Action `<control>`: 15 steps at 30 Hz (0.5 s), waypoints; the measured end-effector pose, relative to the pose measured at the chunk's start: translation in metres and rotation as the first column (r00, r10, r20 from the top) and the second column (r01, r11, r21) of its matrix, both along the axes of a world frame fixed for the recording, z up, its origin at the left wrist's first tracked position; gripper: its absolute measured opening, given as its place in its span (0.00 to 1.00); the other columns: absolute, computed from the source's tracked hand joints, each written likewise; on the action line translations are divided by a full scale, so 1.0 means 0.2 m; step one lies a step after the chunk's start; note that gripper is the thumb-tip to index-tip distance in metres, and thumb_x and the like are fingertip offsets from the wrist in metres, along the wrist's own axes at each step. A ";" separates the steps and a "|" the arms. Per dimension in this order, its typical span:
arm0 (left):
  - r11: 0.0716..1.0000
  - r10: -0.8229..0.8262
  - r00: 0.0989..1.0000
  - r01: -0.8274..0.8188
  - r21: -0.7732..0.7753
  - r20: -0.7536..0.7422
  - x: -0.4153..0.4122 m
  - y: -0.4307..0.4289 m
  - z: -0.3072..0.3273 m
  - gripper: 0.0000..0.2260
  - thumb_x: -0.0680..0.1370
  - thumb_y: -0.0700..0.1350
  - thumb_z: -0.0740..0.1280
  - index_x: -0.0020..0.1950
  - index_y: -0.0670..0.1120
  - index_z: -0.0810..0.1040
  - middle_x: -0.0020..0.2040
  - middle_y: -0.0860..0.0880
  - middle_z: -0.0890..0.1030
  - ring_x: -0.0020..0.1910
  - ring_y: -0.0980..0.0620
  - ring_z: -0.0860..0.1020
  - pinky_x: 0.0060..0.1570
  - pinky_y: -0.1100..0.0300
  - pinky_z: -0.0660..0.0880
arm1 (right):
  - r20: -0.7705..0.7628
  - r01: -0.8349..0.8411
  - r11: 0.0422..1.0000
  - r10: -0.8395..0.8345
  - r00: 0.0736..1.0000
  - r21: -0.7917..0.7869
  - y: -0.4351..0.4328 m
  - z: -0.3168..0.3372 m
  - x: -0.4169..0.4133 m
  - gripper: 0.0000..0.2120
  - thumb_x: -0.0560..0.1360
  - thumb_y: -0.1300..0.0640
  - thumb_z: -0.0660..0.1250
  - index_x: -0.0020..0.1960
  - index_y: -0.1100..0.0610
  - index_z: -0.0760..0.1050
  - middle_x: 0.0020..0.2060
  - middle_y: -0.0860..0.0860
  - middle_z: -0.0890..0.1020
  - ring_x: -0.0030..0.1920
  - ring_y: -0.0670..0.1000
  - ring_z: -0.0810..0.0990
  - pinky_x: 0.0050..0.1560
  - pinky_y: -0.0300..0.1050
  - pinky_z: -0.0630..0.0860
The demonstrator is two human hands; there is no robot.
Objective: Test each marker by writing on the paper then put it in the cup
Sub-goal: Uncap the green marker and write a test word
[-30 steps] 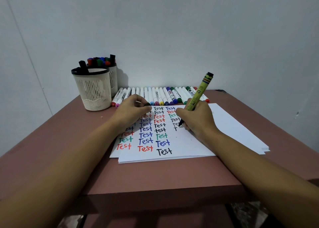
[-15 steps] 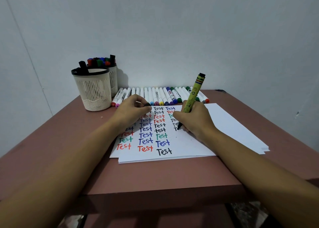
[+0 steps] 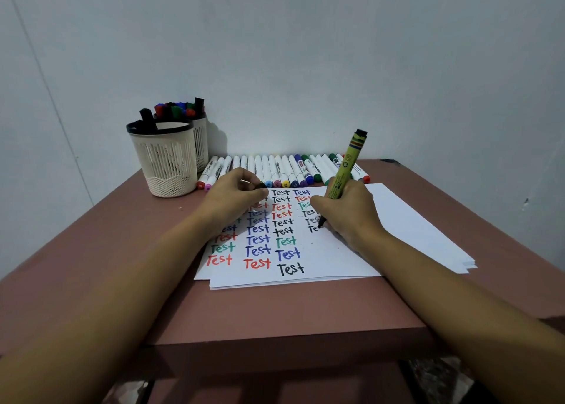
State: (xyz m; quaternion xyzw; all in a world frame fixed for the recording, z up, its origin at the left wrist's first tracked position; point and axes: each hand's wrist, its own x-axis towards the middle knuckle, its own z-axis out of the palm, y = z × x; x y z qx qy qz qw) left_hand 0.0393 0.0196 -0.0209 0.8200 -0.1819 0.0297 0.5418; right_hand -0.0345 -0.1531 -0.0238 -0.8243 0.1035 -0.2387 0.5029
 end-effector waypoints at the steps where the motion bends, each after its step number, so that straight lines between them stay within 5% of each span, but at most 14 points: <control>1: 1.000 0.000 1.000 0.000 -0.002 -0.003 0.00 0.00 0.00 0.06 0.75 0.42 0.69 0.48 0.45 0.73 0.42 0.45 0.80 0.34 0.56 0.77 0.37 0.64 0.72 | -0.001 0.005 1.000 -0.005 1.000 -0.022 0.00 0.00 0.00 0.15 0.71 0.62 0.68 0.32 0.56 0.62 0.28 0.52 0.69 0.28 0.50 0.67 0.28 0.40 0.65; 15: 1.000 0.003 1.000 -0.003 -0.003 -0.015 0.00 0.00 0.00 0.06 0.75 0.42 0.70 0.48 0.45 0.74 0.41 0.47 0.80 0.34 0.56 0.77 0.36 0.63 0.72 | 0.029 0.079 0.997 -0.079 0.996 0.025 -0.01 0.00 0.00 0.15 0.71 0.63 0.67 0.32 0.56 0.62 0.27 0.52 0.68 0.25 0.50 0.66 0.25 0.39 0.63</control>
